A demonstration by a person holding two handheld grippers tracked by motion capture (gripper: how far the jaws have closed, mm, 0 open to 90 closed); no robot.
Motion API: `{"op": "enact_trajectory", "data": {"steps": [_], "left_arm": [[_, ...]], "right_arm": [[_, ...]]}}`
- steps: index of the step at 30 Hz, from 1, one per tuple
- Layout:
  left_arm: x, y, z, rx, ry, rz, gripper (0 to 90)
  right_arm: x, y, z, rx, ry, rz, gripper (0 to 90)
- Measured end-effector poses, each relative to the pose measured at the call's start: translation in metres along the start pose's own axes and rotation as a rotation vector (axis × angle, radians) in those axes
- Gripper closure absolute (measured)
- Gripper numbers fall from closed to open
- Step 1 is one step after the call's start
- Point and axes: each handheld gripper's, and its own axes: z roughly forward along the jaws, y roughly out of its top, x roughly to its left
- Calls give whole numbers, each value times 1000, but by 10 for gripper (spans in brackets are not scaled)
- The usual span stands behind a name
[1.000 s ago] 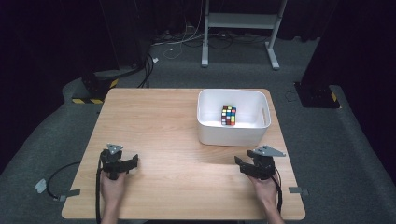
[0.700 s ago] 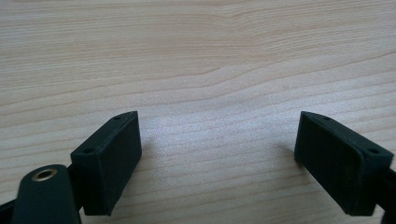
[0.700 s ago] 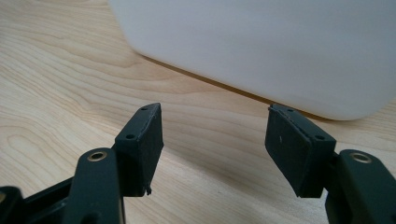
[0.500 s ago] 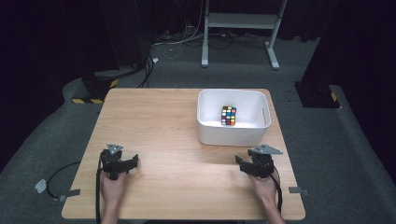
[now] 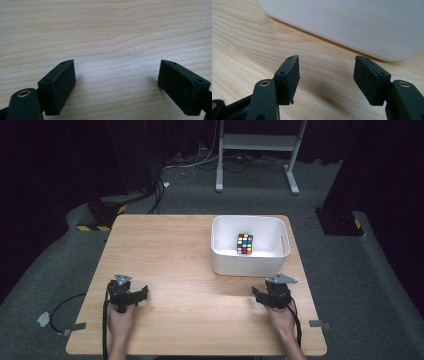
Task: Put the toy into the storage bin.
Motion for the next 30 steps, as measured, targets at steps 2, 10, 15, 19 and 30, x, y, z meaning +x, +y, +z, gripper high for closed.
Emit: {"op": "enact_trajectory", "data": {"steps": [2,10,15,19,30], "left_arm": [[0,0,0,0,0,0,149],[0,0,0,-2,-2,0,149],[0,0,0,0,-1,2,149],[0,0,0,0,-1,2,149],[0,0,0,-2,-2,0,149]], "right_arm": [[-2,0,2,10,-12,2,373],[-8,-2,8,33,-47,-2,372],[-10,-3,12,46,-61,0,372],[-13,-4,14,50,-68,8,372],[-15,-6,20,77,-79,3,368]]}}
